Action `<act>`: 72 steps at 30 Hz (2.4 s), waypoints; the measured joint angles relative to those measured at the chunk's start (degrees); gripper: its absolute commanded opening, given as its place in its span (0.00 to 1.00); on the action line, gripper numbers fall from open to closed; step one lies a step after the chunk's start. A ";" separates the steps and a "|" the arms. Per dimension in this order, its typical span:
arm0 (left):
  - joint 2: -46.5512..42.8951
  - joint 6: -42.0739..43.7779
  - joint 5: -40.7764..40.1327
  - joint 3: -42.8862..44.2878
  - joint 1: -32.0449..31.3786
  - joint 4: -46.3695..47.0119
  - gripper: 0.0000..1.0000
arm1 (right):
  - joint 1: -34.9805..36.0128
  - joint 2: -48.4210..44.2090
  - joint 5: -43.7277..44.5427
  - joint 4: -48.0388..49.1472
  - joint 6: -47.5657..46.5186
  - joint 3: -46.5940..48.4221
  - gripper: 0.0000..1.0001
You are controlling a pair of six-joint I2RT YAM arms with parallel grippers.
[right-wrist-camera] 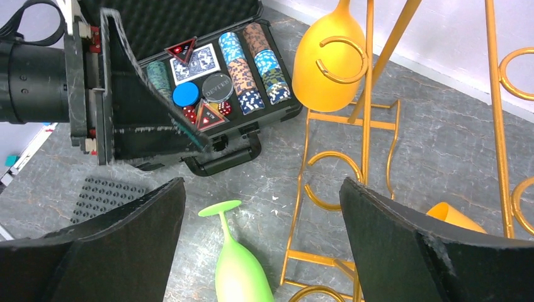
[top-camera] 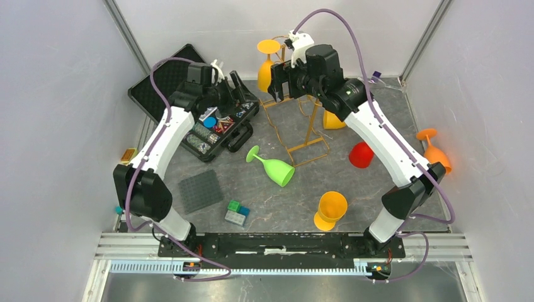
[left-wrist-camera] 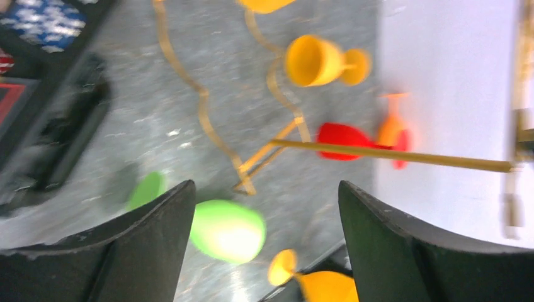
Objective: Place the wine glass upside down on the wine glass rack
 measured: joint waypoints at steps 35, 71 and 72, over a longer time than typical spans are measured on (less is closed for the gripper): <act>20.83 -30.97 9.03 22.10 -9.66 20.20 0.28 | -21.75 -5.95 -10.34 -2.64 2.34 -9.01 0.48; 33.40 -23.02 18.14 43.87 -3.37 6.93 0.63 | -22.27 -9.27 -16.70 5.68 9.29 -16.61 0.72; 32.74 -22.91 18.08 42.38 -3.17 7.54 0.66 | -22.29 -9.27 -16.55 5.31 9.38 -16.35 0.77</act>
